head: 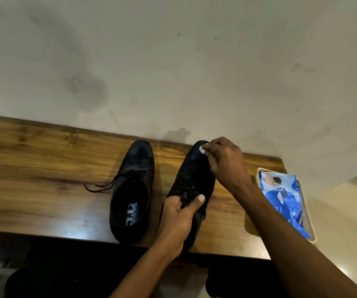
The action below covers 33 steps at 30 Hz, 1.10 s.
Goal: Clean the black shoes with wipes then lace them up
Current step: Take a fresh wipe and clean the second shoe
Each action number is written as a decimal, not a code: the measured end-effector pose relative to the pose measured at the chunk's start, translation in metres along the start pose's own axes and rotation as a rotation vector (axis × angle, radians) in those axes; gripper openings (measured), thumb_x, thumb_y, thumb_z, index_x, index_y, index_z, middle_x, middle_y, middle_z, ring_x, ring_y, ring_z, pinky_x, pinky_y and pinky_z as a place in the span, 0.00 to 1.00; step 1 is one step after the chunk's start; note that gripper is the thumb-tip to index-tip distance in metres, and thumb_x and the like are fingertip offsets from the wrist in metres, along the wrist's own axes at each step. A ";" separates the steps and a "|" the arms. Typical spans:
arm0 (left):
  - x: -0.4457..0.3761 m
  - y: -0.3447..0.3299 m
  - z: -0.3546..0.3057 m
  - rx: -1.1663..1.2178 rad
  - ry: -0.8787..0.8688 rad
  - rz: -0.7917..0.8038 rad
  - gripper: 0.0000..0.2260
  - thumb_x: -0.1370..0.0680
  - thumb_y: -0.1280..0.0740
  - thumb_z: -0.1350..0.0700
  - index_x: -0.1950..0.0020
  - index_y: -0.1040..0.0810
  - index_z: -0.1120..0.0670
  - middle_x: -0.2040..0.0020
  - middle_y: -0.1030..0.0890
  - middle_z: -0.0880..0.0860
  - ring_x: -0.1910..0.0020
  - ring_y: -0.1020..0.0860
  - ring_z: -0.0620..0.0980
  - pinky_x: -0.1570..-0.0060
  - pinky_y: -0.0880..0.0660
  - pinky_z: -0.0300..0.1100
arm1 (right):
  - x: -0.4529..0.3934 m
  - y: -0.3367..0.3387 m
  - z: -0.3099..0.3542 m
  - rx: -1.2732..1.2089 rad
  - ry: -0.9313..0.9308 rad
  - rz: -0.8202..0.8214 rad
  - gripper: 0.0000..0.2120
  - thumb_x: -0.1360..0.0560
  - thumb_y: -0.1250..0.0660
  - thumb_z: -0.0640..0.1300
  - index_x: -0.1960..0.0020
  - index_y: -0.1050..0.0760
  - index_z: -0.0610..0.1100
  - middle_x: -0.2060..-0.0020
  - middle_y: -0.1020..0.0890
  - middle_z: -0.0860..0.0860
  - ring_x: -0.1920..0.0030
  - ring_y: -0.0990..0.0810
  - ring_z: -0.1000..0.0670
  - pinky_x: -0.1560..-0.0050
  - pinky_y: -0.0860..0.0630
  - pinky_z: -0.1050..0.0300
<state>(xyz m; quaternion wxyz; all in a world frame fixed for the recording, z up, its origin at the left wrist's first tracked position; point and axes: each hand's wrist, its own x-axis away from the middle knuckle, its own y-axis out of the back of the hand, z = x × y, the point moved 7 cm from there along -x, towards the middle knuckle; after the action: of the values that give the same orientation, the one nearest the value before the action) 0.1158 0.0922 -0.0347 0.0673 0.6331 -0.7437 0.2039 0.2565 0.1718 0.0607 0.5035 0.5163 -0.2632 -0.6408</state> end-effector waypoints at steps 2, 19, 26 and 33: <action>0.002 -0.001 -0.002 -0.053 -0.035 -0.010 0.08 0.23 0.27 0.54 0.48 0.16 0.56 0.53 0.13 0.49 0.50 0.16 0.48 0.45 0.21 0.49 | 0.008 -0.005 0.019 -0.037 0.065 0.062 0.10 0.24 0.30 0.35 0.44 0.16 0.41 0.48 0.17 0.46 0.49 0.19 0.47 0.47 0.25 0.61; -0.001 0.004 0.002 -0.484 -0.252 -0.137 0.19 0.21 0.32 0.48 0.68 0.34 0.51 0.70 0.34 0.47 0.72 0.36 0.44 0.70 0.39 0.39 | -0.001 0.006 0.006 -0.031 0.014 0.104 0.11 0.23 0.31 0.35 0.43 0.16 0.43 0.48 0.16 0.46 0.48 0.17 0.47 0.47 0.24 0.61; 0.002 -0.001 -0.011 -0.345 -0.241 -0.077 0.03 0.22 0.30 0.54 0.55 0.19 0.53 0.67 0.22 0.45 0.69 0.26 0.39 0.69 0.32 0.33 | 0.034 -0.004 0.047 -0.212 0.127 0.225 0.12 0.21 0.34 0.35 0.42 0.17 0.45 0.45 0.17 0.50 0.44 0.21 0.55 0.44 0.26 0.69; -0.010 -0.009 -0.005 0.194 0.021 0.070 0.16 0.39 0.30 0.59 0.54 0.26 0.63 0.53 0.22 0.64 0.50 0.23 0.61 0.50 0.26 0.54 | 0.061 -0.004 0.003 -0.244 -0.166 0.197 0.11 0.21 0.33 0.37 0.42 0.19 0.47 0.46 0.18 0.55 0.51 0.22 0.62 0.50 0.24 0.71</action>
<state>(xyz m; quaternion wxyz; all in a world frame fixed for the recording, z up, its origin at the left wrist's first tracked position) 0.1257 0.1021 -0.0316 0.0064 0.6080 -0.7415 0.2838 0.2551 0.1163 0.0339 0.5992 0.3683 -0.2733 -0.6562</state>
